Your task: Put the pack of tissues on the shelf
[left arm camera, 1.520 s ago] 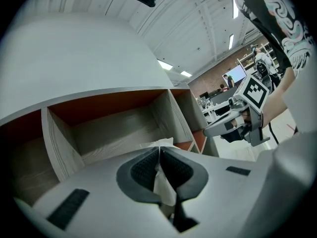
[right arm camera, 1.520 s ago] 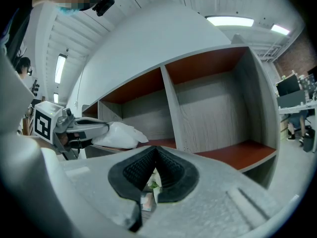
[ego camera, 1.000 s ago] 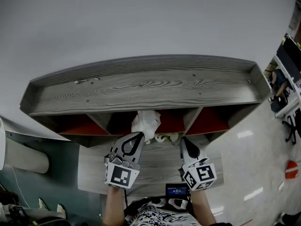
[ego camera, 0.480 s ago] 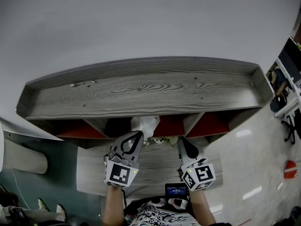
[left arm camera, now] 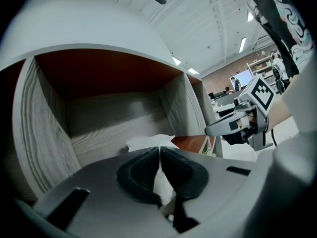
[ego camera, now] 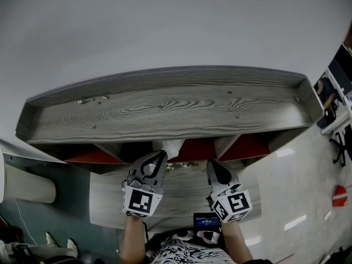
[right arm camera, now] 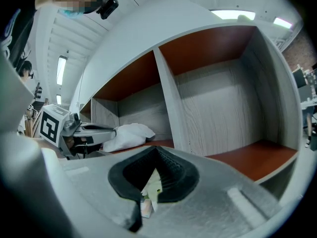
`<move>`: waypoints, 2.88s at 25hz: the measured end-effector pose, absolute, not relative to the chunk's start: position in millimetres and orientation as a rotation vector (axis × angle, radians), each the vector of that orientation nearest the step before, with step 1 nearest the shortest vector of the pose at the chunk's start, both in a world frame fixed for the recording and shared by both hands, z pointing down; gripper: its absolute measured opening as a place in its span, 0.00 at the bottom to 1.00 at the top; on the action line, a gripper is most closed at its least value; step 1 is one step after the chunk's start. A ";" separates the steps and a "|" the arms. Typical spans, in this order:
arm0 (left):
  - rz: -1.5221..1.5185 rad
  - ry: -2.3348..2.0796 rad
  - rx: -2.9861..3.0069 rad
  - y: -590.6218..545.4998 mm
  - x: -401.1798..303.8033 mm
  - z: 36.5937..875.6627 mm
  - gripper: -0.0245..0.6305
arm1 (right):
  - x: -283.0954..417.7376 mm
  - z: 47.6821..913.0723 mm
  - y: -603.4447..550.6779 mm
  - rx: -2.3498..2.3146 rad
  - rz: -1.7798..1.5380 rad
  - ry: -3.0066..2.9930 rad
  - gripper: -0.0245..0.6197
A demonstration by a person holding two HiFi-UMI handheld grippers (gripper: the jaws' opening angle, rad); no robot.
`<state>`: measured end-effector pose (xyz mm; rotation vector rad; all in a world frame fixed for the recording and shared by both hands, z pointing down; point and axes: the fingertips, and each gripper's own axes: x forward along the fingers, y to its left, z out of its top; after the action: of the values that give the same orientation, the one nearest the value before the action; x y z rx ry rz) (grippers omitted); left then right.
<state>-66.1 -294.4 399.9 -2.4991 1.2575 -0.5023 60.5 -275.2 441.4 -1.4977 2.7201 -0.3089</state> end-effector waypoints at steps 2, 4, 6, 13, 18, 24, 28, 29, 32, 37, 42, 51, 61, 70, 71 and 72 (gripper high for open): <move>-0.473 1.267 -2.509 -297.4 -66.7 398.4 0.06 | 59.4 441.9 -275.4 -1.495 -0.309 2.723 0.04; -0.441 1.310 -2.533 -300.0 -68.8 400.5 0.06 | 58.5 441.7 -274.8 -1.492 -0.309 2.725 0.04; -0.428 1.364 -2.552 -301.8 -70.8 404.9 0.06 | 58.4 441.2 -274.0 -1.493 -0.309 2.725 0.04; -0.401 1.418 -2.610 -299.7 -70.4 411.3 0.07 | 60.8 438.8 -270.3 -1.502 -0.307 2.716 0.04; -0.332 1.422 -2.659 -293.8 -72.5 408.4 0.21 | 58.3 438.4 -262.5 -1.503 -0.309 2.715 0.04; -0.294 1.432 -2.665 -278.5 -75.7 405.7 0.22 | 57.9 436.0 -250.2 -1.516 -0.302 2.701 0.04; -0.258 1.477 -2.694 -267.9 -81.8 408.0 0.28 | 58.2 434.6 -240.2 -1.540 -0.279 2.694 0.04; -0.249 1.494 -2.683 -265.6 -84.7 407.1 0.29 | 57.5 433.6 -237.6 -1.542 -0.271 2.693 0.04; -0.255 1.520 -2.644 -257.2 -91.3 405.3 0.33 | 56.2 430.4 -230.1 -1.556 -0.249 2.683 0.04; -0.231 1.517 -2.661 -242.4 -95.0 406.7 0.33 | 51.9 429.6 -218.5 -1.571 -0.243 2.682 0.04; -0.165 1.545 -2.706 -227.3 -100.6 413.3 0.33 | 48.6 433.6 -206.5 -1.584 -0.257 2.683 0.04; -0.164 1.582 -2.737 -209.0 -109.1 421.2 0.10 | 38.7 437.7 -192.2 -1.572 -0.244 2.716 0.04; -0.169 1.557 -2.803 -202.1 -105.7 427.4 0.06 | 38.4 440.3 -186.2 -1.590 -0.260 2.710 0.04; -0.174 1.543 -2.808 -201.2 -101.7 425.7 0.06 | 39.9 439.5 -184.6 -1.586 -0.251 2.719 0.04; -0.174 1.545 -2.806 -201.0 -101.9 425.2 0.06 | 39.8 439.4 -184.3 -1.585 -0.251 2.719 0.04; -0.174 1.546 -2.803 -200.9 -102.2 424.9 0.06 | 39.8 439.3 -184.1 -1.584 -0.251 2.719 0.04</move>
<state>-102.2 -200.9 424.9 -2.8034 1.5465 -0.1736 39.8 -184.1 439.3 -1.5843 2.7189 -0.2507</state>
